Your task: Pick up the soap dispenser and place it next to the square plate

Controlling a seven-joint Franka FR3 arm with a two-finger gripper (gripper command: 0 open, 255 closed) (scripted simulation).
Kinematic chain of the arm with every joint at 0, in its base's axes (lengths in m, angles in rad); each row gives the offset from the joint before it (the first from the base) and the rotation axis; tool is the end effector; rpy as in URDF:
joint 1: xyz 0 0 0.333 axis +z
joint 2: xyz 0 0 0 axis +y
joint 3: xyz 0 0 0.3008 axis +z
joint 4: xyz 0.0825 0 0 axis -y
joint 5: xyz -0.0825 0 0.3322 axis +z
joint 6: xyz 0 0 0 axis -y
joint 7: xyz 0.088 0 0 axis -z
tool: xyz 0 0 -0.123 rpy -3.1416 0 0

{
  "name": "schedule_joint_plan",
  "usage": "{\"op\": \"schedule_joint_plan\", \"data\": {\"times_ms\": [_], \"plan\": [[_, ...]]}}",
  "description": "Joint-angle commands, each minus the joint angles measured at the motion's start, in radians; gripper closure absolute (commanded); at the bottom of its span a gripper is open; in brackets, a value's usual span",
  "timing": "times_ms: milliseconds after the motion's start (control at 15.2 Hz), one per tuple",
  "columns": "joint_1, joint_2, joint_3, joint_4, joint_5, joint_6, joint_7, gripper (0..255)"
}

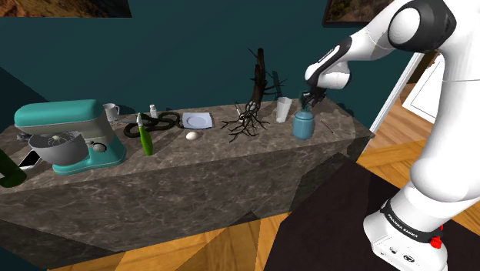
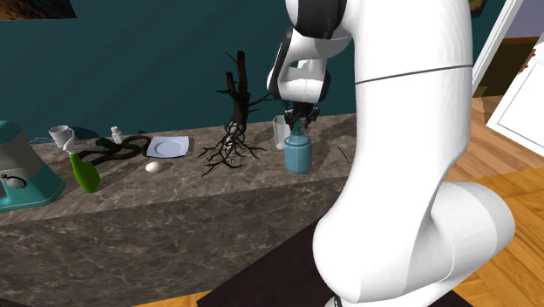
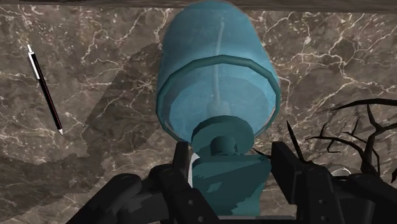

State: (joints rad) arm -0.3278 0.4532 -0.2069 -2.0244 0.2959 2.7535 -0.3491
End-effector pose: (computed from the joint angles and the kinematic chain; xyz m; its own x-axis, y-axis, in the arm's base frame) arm 0.5085 -0.3058 0.2674 0.8769 -0.3801 0.2943 -0.3995 -0.9167 0.0062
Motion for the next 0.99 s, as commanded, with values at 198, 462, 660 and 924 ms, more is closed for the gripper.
{"op": "schedule_joint_plan", "data": {"times_ms": [198,462,660,924], "plan": [[0.018,-0.051,-0.024,0.004,-0.029,-0.053,0.025,255],[0.03,-0.088,-0.04,0.009,-0.052,-0.095,0.043,255],[0.037,-0.114,-0.05,0.015,-0.069,-0.127,0.057,255],[0.046,-0.148,-0.062,0.026,-0.091,-0.17,0.073,255]]}}
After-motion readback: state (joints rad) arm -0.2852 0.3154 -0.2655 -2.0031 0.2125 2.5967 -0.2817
